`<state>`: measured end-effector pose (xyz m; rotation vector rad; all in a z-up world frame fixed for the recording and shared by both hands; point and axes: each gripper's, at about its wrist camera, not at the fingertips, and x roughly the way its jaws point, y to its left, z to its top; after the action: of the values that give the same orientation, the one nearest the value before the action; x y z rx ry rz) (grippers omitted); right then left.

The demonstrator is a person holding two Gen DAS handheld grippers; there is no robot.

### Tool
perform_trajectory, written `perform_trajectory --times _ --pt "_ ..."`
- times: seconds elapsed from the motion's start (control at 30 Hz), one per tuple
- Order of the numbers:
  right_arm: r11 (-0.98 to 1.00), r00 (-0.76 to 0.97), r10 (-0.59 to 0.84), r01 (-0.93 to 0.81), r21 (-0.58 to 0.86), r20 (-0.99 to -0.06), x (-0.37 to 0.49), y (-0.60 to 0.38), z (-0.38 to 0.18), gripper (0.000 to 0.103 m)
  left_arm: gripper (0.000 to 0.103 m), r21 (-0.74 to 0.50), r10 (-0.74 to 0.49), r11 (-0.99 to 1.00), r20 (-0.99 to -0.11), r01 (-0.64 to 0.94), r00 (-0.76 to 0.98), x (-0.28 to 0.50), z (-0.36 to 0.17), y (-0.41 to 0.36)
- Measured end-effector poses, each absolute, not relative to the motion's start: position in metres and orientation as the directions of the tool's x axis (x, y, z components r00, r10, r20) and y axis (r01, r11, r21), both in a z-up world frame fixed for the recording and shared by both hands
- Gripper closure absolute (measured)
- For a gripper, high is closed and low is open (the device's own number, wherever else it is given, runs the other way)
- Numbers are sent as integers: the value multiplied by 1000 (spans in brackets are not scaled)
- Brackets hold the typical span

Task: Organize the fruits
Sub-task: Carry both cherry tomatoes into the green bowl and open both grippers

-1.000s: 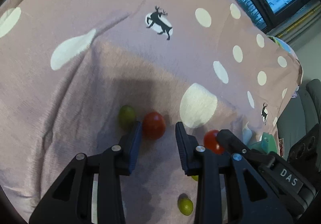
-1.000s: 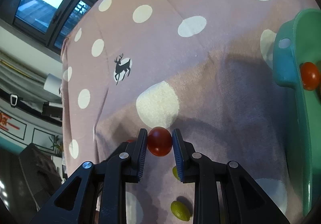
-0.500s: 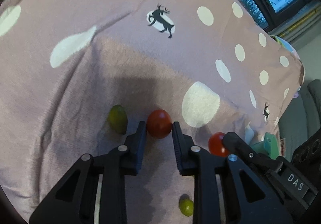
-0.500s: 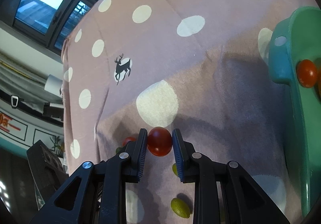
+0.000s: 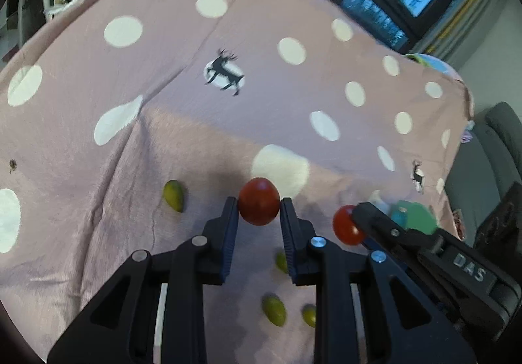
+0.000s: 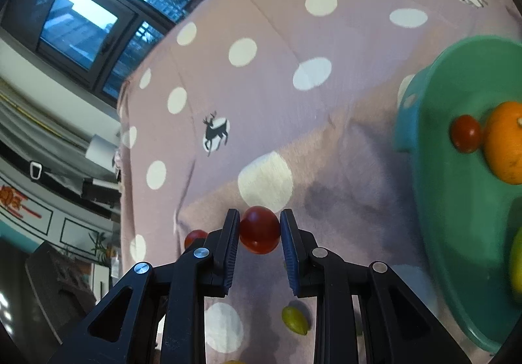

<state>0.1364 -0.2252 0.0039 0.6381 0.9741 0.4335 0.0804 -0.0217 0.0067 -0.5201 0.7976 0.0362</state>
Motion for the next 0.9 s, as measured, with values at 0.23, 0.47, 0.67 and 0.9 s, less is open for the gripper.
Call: perform_trajectory --times 0.23,0.47,0.67,0.9 --pt "745 567 569 -50 665 -595 119 -247 19 76 77 -448 -199 885 -612 -128 766 62 32 -43" --pt "748 640 517 -16 663 -568 104 -276 33 75 77 -434 -245 900 -565 -31 788 51 48 -74" --pt "739 695 458 49 672 -554 89 -306 37 75 77 -422 -308 905 -543 64 781 47 55 -105" --pt "739 754 343 152 657 -561 71 -350 42 75 77 -420 -420 883 -512 208 750 43 57 -139"
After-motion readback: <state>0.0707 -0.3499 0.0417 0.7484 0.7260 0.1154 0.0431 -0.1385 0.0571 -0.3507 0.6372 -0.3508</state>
